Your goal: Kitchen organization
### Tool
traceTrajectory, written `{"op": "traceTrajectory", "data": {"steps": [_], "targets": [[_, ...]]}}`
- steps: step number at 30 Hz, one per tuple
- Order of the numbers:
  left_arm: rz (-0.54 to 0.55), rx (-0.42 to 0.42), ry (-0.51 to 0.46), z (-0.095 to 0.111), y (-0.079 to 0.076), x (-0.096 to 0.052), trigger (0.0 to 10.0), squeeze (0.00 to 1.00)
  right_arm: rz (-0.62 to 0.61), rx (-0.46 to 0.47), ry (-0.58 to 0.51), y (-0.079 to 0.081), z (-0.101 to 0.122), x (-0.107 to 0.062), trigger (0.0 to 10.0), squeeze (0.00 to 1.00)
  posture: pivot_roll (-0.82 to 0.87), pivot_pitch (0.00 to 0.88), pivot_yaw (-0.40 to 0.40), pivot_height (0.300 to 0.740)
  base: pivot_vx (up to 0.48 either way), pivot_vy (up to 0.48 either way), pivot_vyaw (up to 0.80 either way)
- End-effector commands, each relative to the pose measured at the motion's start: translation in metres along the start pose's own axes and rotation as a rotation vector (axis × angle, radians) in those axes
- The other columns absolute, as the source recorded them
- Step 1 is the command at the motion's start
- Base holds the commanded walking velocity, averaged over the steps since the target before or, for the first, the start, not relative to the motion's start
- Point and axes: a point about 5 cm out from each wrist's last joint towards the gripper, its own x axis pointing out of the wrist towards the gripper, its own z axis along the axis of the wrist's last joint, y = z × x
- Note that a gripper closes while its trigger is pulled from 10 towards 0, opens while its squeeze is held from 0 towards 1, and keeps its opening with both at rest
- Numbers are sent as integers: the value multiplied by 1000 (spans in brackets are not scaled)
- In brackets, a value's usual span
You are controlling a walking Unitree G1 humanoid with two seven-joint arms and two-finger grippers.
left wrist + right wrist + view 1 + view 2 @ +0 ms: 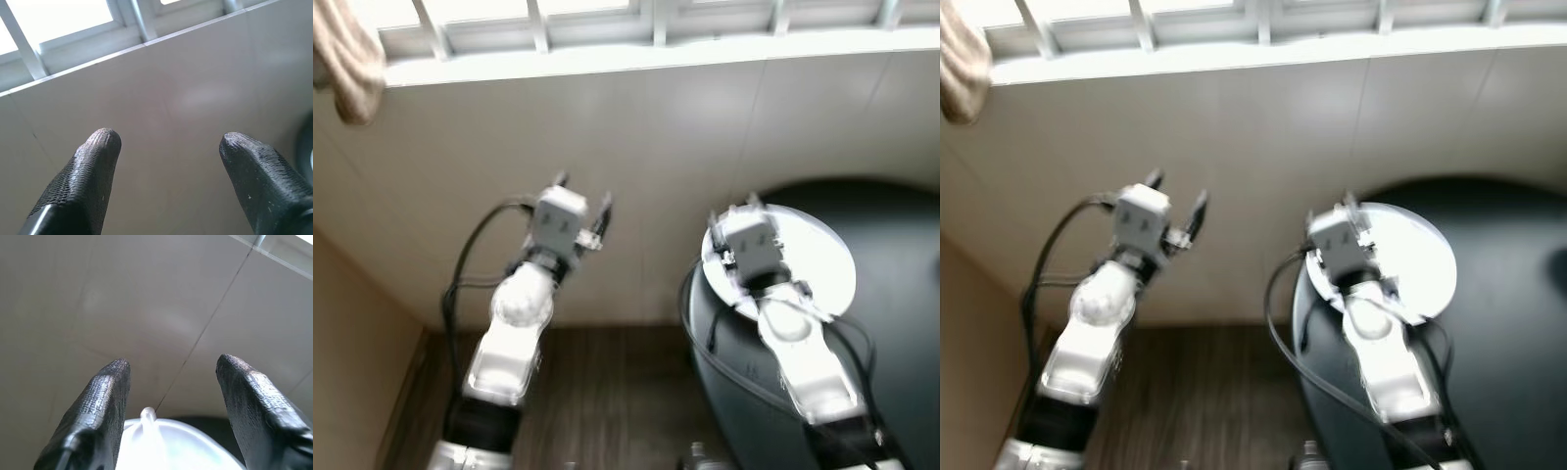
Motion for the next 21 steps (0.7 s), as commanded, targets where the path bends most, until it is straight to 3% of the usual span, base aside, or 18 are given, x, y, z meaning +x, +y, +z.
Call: {"op": "traceTrajectory", "data": {"steps": [1, 9, 11, 15, 21], "targets": [[14, 16, 7, -1, 7, -2, 10000, 0, 14, 7, -9, 5, 4, 1, 10000, 0, -121, 52, 33, 740, 281, 0, 0], [-6, -12, -9, 1, 4, -2, 10000, 0, -40, 41, 19, -15, 0, 7, 10000, 0, -124, 50, 34, 740, 0, 0, 0], [-9, -24, -12, 1, 3, -2, 10000, 0, -73, 103, 42, -24, -2, 9, 10000, 0, -127, 49, 35, 740, 0, 0, 0], [-10, -25, -9, 0, 3, -2, 10000, 0, -92, 136, 59, -29, -4, 10, 10000, 0, -125, 47, 36, 740, 0, 0, 0], [-12, -16, 1, -1, 4, -2, 10000, 0, -79, 139, 92, -28, -8, 9, 10000, 0, -123, 45, 37, 740, 0, 0, -800]]}}
